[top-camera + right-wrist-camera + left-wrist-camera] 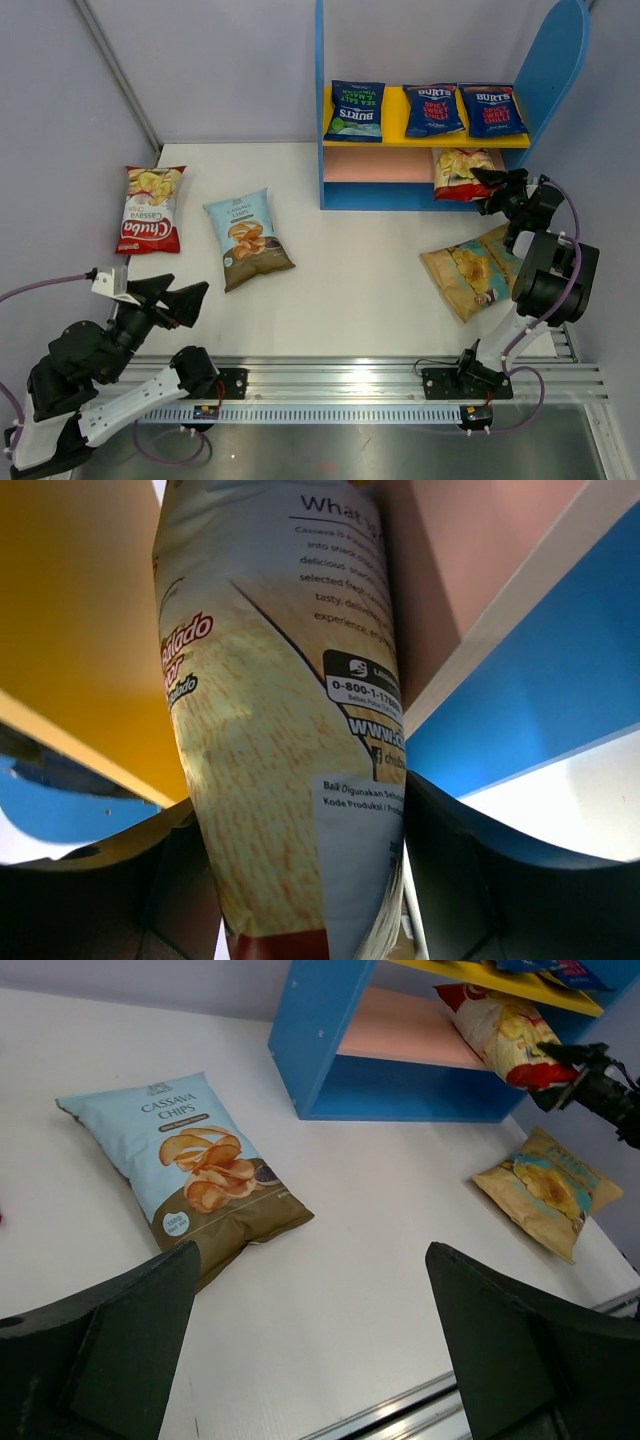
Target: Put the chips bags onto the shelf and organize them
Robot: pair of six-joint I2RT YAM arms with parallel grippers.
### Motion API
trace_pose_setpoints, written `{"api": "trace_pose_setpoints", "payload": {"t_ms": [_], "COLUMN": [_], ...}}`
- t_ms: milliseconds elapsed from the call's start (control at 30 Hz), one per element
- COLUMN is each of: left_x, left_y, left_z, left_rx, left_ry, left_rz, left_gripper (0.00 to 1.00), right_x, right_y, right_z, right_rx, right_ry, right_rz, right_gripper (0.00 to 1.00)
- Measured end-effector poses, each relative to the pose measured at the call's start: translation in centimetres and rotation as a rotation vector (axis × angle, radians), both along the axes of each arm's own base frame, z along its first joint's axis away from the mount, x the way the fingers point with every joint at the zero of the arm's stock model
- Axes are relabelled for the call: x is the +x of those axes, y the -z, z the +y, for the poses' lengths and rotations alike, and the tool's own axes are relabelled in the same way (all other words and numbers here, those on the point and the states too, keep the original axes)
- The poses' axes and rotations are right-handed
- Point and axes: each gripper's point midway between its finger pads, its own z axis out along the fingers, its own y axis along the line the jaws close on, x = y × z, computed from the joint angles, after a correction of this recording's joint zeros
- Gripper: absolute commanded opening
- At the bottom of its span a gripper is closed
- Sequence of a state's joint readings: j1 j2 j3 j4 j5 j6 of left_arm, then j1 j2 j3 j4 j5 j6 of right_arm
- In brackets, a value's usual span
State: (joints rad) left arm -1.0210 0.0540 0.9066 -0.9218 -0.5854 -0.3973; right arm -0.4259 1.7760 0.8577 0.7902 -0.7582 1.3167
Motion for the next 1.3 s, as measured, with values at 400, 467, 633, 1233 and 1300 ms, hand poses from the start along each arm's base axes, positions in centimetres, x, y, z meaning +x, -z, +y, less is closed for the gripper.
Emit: {"api": "trace_pose_setpoints", "payload": {"t_ms": [400, 467, 633, 1233, 1300], "left_x": [1.2, 1.3, 1.3, 1.3, 1.2], "left_y": [0.6, 0.6, 0.5, 0.3, 0.2], "left_z": [2.8, 2.9, 3.0, 3.1, 3.1], "left_rx": [-0.003, 0.006, 0.006, -0.009, -0.012], "left_ry": [-0.227, -0.243, -0.250, -0.258, -0.260], "left_rz": [0.037, 0.039, 0.035, 0.021, 0.019], "left_gripper": [0.99, 0.99, 0.99, 0.99, 0.99], "right_x": [-0.1, 0.1, 1.6, 3.9, 4.0], "right_y": [-0.7, -0.7, -2.0, -0.4, -0.4], "right_z": [-1.6, -1.8, -2.8, -4.6, -4.6], "right_rx": [0.052, 0.055, 0.029, -0.016, -0.019], "right_ry": [0.140, 0.154, 0.172, 0.214, 0.216], "right_rz": [0.107, 0.124, 0.131, 0.234, 0.248], "right_gripper": [0.53, 0.53, 0.54, 0.65, 0.68]}}
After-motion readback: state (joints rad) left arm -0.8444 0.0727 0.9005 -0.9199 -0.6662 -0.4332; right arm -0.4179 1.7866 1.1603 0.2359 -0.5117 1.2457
